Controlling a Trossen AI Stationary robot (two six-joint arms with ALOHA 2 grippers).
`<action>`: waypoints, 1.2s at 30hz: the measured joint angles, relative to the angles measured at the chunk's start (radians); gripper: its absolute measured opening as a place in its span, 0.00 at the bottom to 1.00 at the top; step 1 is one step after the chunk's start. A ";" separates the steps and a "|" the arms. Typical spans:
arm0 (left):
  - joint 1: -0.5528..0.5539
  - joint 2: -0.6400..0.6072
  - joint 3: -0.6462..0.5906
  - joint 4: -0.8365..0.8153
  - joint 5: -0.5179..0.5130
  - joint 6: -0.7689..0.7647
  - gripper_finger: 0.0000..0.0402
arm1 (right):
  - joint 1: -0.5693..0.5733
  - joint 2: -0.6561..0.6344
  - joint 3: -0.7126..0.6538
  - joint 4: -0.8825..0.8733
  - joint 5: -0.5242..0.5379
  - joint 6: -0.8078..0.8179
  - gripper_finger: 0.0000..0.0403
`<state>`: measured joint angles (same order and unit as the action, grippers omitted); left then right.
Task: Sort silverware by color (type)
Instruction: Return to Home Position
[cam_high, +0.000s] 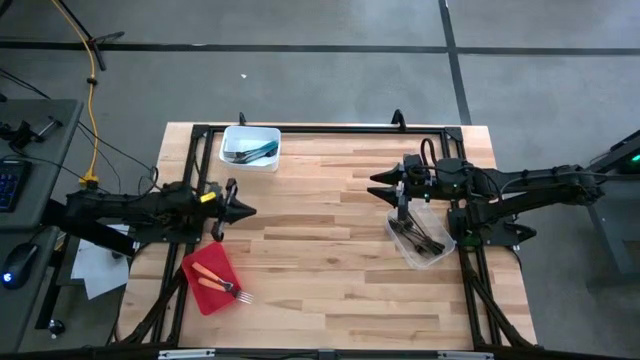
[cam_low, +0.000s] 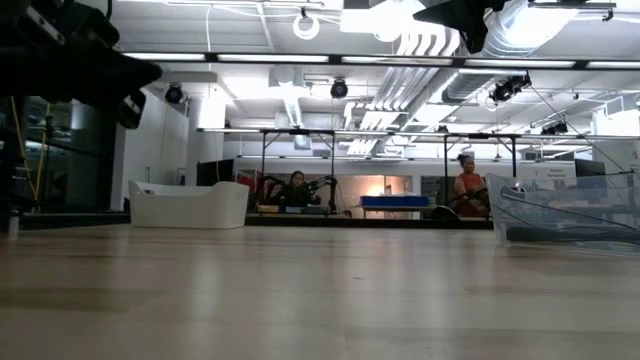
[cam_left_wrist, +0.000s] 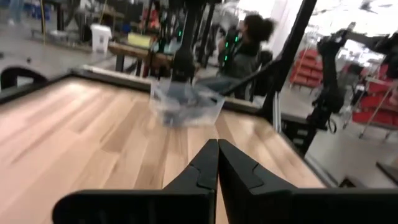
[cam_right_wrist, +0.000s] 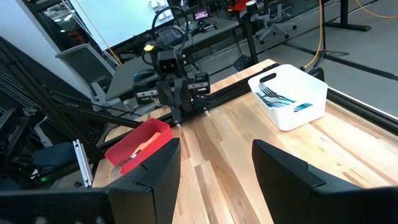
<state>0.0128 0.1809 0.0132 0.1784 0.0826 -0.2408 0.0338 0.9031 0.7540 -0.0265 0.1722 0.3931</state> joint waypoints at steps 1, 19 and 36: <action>0.000 -0.002 0.000 -0.018 0.002 0.001 0.00 | 0.000 0.000 0.000 0.000 0.000 0.000 0.46; 0.000 -0.012 0.000 -0.151 0.035 0.017 0.00 | 0.000 -0.060 0.000 -0.104 -0.084 -0.012 0.38; 0.000 -0.012 0.000 -0.151 0.035 0.016 0.00 | 0.000 -0.539 -0.392 0.125 -0.069 -0.141 0.01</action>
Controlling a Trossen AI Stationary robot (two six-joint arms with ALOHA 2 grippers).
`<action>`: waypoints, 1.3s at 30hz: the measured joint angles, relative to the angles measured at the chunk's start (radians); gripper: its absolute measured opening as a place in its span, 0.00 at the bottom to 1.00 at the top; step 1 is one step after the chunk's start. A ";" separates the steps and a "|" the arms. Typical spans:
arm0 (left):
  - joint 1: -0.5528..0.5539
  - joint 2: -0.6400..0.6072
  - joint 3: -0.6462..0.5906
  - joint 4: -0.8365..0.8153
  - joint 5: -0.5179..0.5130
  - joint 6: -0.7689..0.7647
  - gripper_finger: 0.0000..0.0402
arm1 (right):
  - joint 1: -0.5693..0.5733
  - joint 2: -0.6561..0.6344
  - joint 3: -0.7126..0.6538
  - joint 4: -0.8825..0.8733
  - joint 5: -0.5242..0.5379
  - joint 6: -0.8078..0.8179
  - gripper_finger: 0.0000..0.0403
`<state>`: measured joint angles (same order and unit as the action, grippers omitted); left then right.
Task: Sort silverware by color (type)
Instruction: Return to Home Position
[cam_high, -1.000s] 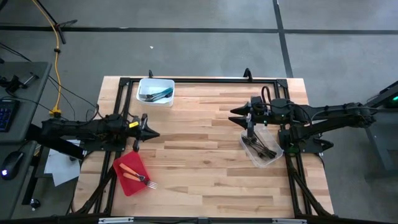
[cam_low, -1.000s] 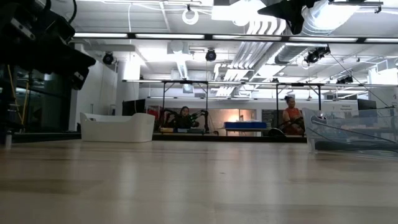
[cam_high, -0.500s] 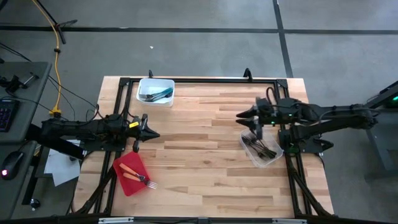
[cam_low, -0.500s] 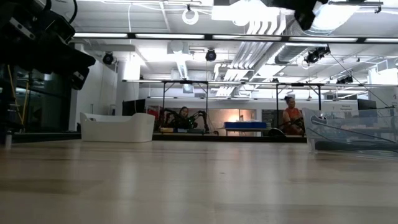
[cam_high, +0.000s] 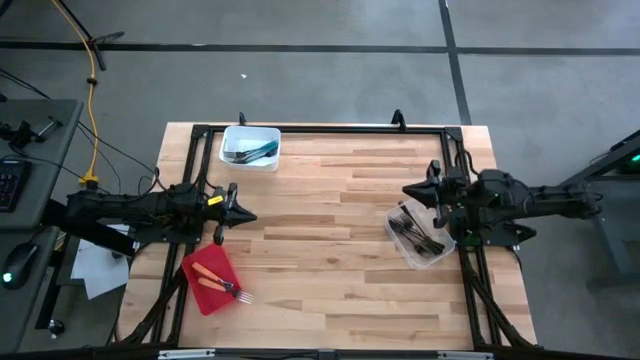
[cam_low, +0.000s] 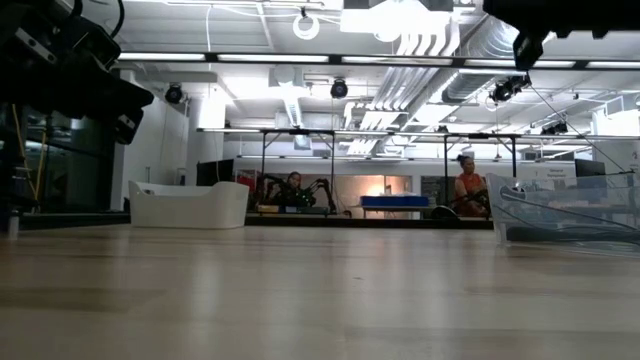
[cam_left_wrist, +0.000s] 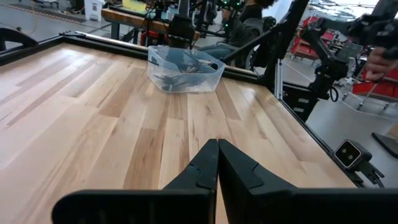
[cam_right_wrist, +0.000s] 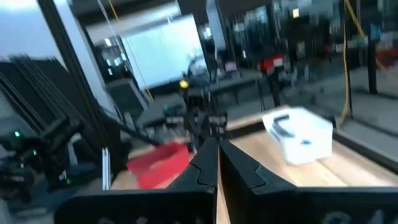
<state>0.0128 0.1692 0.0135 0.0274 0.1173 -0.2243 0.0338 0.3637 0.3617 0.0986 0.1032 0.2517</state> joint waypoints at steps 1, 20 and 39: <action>0.000 0.000 0.000 0.000 0.000 0.000 0.01 | 0.000 -0.021 -0.040 0.045 0.000 -0.009 0.00; 0.000 0.000 0.000 0.000 -0.001 0.000 0.01 | 0.000 -0.207 -0.352 0.197 -0.002 -0.156 0.00; 0.000 0.000 0.000 0.000 -0.002 0.000 0.01 | 0.000 -0.185 -0.352 -0.079 -0.052 -0.096 0.00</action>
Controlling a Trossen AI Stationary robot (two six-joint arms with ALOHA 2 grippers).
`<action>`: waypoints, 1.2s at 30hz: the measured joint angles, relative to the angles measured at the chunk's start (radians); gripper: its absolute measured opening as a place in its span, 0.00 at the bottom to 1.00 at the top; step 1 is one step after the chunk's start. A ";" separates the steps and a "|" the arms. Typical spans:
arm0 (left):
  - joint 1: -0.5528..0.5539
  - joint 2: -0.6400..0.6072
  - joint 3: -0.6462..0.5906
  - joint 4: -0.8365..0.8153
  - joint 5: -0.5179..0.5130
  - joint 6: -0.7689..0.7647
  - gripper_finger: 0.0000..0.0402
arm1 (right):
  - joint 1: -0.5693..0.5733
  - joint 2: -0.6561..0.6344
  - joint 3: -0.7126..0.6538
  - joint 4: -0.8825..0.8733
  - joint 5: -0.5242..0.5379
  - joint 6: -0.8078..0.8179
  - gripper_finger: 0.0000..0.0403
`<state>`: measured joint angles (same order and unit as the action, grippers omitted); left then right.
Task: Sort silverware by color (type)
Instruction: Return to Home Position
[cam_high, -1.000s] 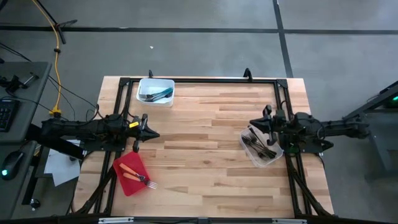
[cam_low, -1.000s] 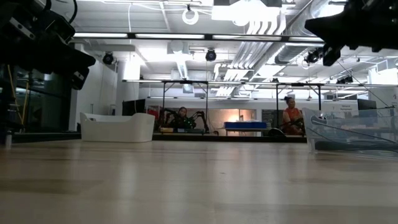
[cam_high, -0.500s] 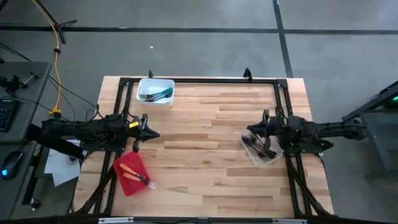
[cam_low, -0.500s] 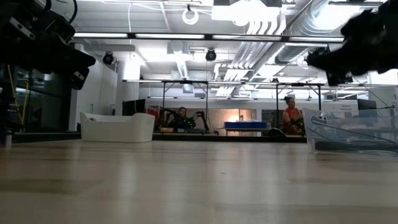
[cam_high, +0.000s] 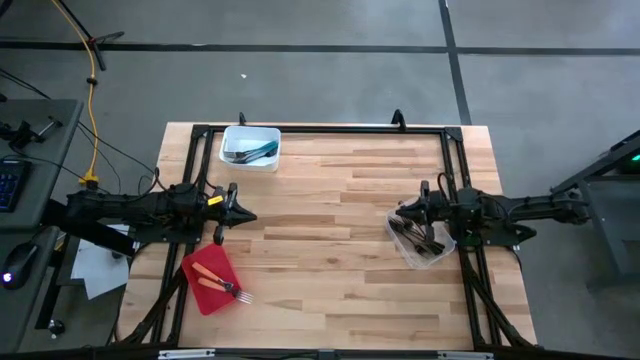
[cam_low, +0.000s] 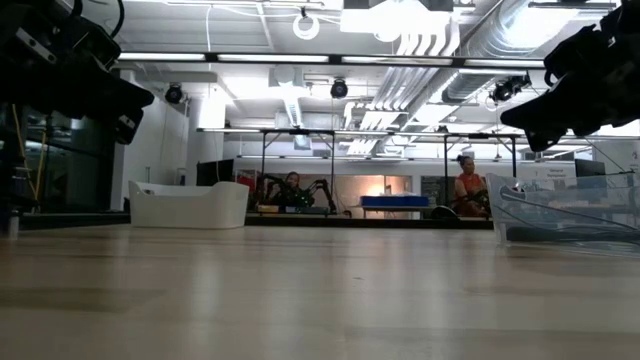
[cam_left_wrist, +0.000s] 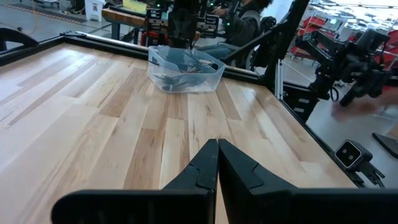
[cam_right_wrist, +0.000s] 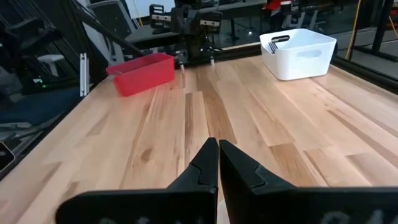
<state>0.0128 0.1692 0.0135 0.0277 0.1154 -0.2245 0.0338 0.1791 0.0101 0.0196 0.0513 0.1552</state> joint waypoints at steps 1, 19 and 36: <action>0.000 0.000 0.000 0.000 0.000 0.000 0.01 | 0.000 0.000 0.000 0.000 0.000 0.004 0.00; 0.000 0.000 0.000 0.000 0.001 0.000 0.01 | 0.000 0.001 0.000 0.000 0.000 0.027 0.00; 0.000 0.000 0.000 0.000 0.002 0.000 0.01 | 0.000 0.001 0.000 -0.001 0.001 0.027 0.00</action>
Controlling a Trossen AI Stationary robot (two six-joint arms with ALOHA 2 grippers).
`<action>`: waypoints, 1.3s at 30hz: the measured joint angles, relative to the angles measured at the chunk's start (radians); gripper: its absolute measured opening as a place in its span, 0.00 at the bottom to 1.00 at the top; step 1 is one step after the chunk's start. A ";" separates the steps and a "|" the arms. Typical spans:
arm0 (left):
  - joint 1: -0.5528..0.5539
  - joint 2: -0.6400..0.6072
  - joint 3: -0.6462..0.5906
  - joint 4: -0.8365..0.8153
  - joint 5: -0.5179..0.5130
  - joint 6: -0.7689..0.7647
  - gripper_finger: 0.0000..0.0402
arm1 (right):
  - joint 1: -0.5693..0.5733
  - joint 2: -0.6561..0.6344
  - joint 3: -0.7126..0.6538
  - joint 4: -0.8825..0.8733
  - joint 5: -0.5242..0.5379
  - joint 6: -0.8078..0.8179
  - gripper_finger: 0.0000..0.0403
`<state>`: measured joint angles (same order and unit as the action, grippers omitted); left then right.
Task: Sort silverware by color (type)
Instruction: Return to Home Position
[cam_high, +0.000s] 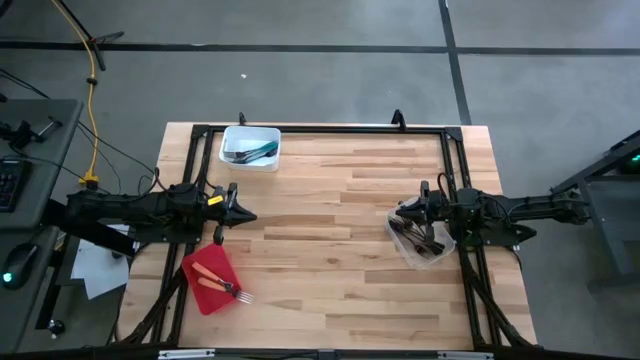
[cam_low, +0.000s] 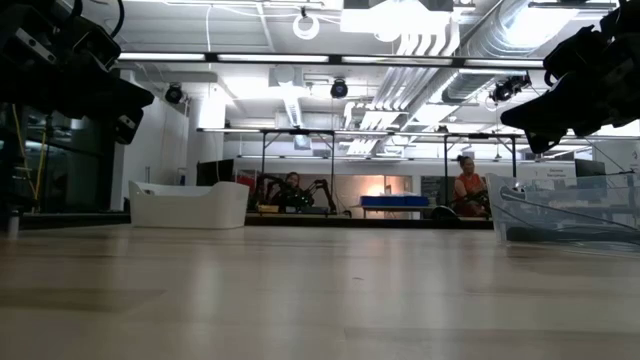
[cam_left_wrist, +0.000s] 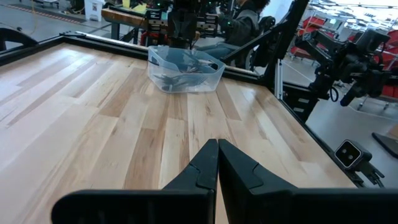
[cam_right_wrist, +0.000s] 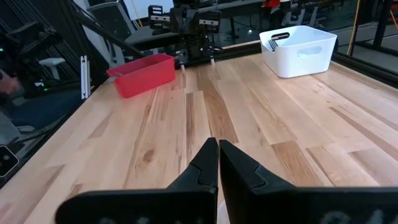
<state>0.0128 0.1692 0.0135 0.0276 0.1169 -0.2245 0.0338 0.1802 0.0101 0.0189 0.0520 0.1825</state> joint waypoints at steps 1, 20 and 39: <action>0.000 0.000 0.000 0.000 0.000 0.000 0.01 | 0.000 0.000 0.000 0.000 0.000 0.000 0.00; -0.001 -0.128 0.001 0.001 0.000 0.000 0.01 | 0.000 0.000 0.000 0.000 0.000 0.000 0.00; 0.009 -0.166 0.001 0.069 0.005 0.000 0.01 | 0.000 0.004 0.000 0.000 0.000 0.000 0.00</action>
<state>0.0222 0.0036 0.0150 0.0971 0.1215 -0.2245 0.0336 0.1841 0.0101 0.0185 0.0523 0.1822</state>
